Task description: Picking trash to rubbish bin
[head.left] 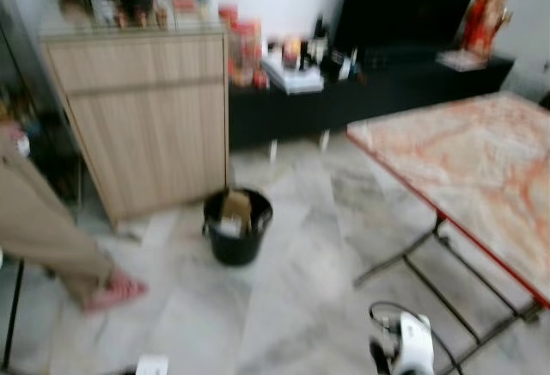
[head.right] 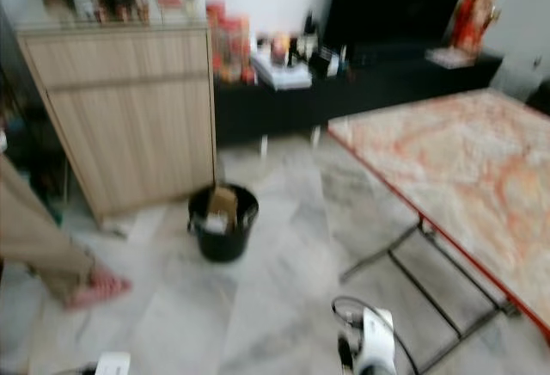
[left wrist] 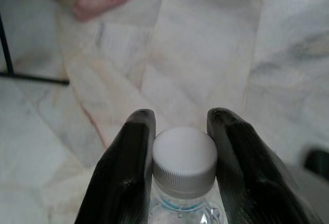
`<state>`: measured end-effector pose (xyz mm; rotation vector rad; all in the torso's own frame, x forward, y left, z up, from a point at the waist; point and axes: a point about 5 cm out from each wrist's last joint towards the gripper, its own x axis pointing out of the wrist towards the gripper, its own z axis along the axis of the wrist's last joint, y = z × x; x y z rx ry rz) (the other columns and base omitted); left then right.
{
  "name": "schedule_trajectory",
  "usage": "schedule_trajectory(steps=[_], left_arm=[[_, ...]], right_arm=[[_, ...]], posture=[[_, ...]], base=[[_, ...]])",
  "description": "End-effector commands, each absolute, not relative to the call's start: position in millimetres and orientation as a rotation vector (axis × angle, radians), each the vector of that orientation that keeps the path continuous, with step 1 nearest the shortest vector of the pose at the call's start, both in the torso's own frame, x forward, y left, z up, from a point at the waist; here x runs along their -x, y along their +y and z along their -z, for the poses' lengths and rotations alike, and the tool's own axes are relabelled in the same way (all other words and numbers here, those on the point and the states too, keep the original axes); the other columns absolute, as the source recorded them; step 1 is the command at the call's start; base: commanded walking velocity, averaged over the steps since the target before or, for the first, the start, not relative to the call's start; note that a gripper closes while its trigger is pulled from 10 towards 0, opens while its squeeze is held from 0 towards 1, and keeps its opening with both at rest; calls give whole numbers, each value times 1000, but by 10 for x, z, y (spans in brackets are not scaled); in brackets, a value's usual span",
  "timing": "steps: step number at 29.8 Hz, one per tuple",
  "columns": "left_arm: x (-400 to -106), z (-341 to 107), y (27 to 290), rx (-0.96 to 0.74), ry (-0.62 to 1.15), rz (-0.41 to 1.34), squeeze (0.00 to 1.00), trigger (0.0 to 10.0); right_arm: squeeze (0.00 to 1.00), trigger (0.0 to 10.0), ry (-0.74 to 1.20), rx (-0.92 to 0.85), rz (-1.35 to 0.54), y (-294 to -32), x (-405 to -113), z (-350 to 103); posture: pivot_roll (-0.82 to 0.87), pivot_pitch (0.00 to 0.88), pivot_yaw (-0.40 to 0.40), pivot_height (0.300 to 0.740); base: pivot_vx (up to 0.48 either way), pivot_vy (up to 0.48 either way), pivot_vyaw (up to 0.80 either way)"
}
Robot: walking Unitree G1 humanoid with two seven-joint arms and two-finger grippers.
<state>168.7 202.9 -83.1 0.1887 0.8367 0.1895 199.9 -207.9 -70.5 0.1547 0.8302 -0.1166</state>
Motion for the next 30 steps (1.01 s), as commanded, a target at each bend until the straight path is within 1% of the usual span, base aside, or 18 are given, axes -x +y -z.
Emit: schedule_trajectory(steps=[1, 30], left_arm=[[-1679, 850, 1955, -174, 849, -178, 0, 10000], [-1671, 854, 1953, -170, 853, -179, 0, 10000]], right_arm=[[0, 10000, 826, -150, 151, -2187, -1990, 689], [0, 10000, 825, -159, 137, -2164, -2002, 687]], posture=[[-5, 32, -93, 740], [1, 40, -96, 740]], base=[[480, 0, 0], [480, 0, 0]])
